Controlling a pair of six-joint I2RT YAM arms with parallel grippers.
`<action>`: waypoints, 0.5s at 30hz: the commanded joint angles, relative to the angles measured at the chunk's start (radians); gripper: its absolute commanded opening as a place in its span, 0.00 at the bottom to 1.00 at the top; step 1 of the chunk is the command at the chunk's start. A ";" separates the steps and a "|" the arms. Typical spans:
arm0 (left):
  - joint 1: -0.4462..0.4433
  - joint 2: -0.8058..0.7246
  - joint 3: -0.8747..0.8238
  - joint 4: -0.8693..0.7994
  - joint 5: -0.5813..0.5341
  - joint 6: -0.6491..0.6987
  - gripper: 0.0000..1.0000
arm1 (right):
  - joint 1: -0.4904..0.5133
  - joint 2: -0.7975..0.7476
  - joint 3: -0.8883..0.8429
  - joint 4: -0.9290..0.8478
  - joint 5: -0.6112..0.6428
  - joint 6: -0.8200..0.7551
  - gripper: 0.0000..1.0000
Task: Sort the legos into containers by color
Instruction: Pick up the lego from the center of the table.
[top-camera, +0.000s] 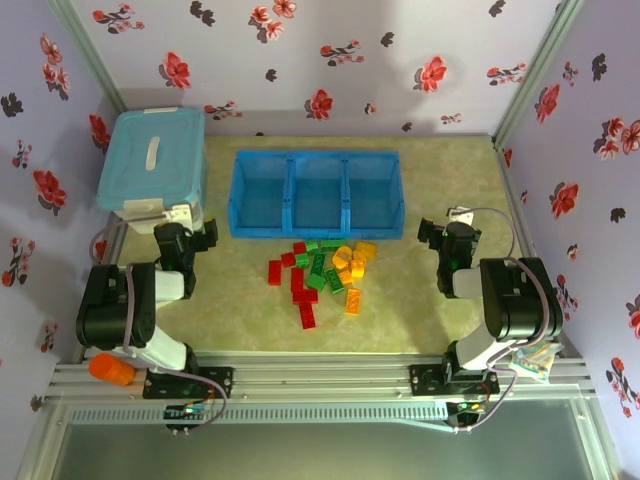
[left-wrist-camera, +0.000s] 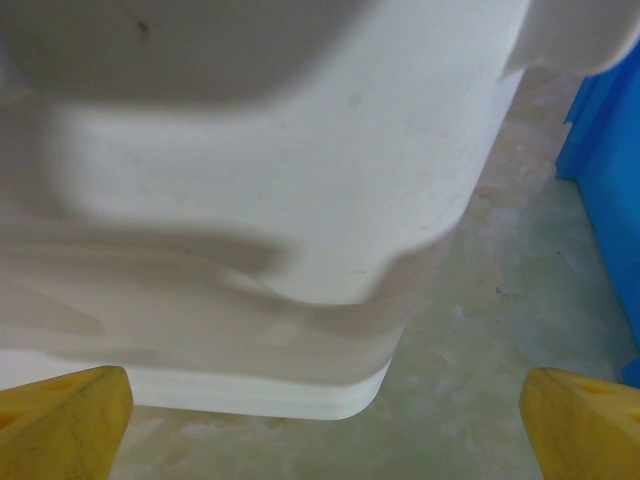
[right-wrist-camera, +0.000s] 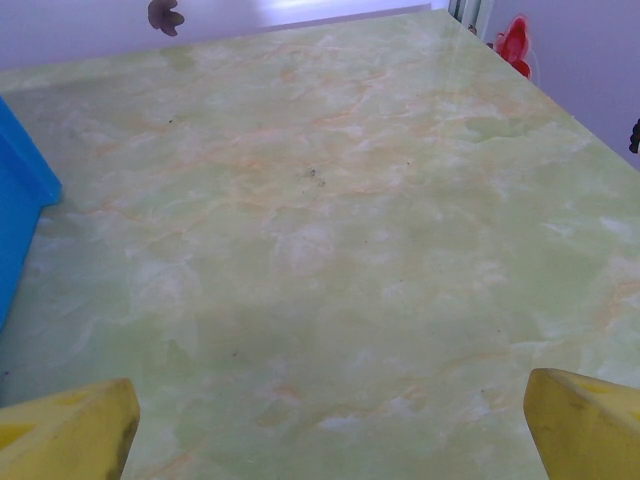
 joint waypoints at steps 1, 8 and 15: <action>-0.004 -0.008 0.009 -0.002 0.009 -0.007 1.00 | -0.005 -0.010 0.013 0.022 -0.006 -0.011 0.99; -0.072 -0.176 0.060 -0.224 -0.233 -0.007 1.00 | 0.020 -0.115 0.012 -0.049 0.052 -0.031 0.99; -0.072 -0.441 0.218 -0.744 -0.266 -0.443 1.00 | 0.045 -0.510 0.211 -0.766 0.186 0.383 0.99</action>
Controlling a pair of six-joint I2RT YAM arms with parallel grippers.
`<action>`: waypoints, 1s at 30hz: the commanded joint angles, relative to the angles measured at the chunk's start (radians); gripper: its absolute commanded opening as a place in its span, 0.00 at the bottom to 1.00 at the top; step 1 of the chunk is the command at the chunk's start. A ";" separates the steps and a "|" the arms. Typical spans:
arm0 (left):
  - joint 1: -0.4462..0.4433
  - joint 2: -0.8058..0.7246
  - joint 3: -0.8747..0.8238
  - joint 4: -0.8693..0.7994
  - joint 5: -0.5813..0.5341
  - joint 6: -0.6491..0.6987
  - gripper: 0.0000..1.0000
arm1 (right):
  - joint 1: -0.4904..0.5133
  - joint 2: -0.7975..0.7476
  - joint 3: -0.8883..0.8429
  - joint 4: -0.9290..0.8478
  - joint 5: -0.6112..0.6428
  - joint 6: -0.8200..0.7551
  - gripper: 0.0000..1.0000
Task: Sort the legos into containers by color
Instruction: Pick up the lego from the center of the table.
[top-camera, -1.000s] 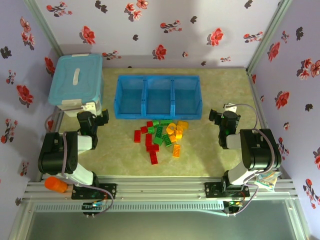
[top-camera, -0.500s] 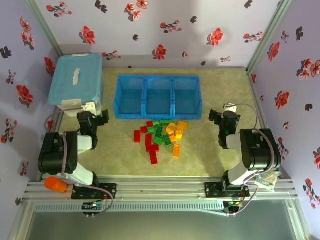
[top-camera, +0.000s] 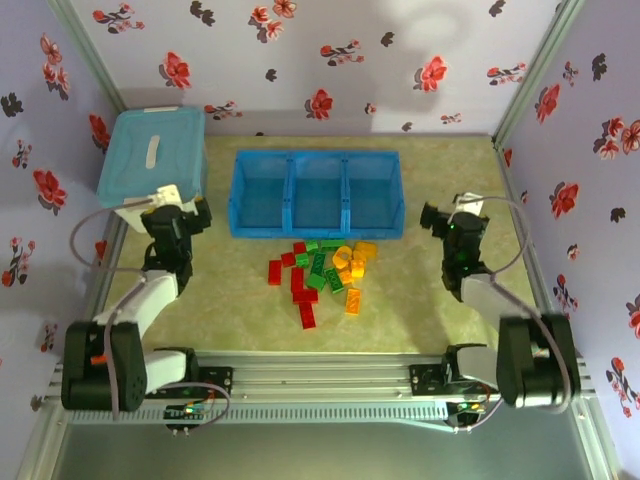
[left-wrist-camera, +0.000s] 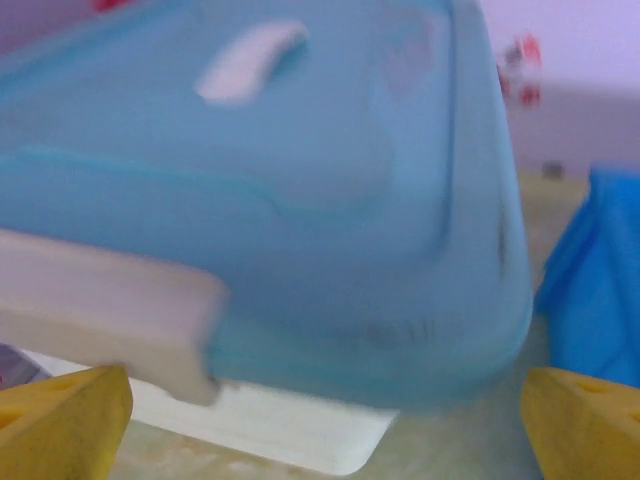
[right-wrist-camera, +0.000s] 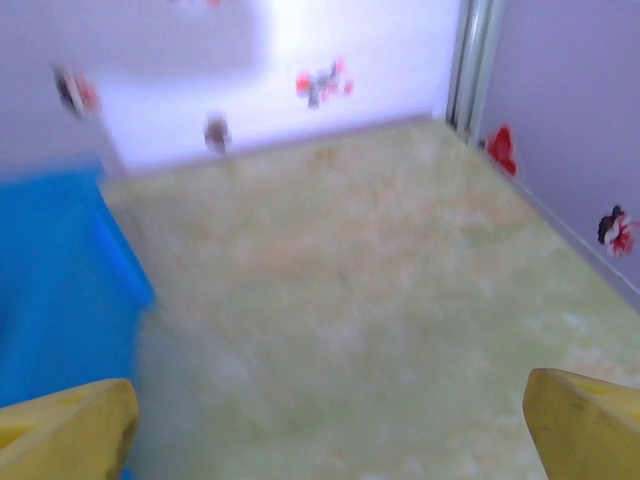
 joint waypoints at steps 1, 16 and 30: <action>0.023 -0.077 0.047 -0.282 0.075 -0.282 1.00 | -0.031 -0.101 0.113 -0.437 0.034 0.358 0.99; -0.488 -0.060 0.147 -0.710 0.092 -0.414 0.87 | 0.181 -0.204 0.122 -0.716 -0.189 0.309 0.89; -0.692 0.268 0.249 -0.777 0.093 -0.487 0.65 | 0.310 -0.133 0.117 -0.683 -0.181 0.329 0.82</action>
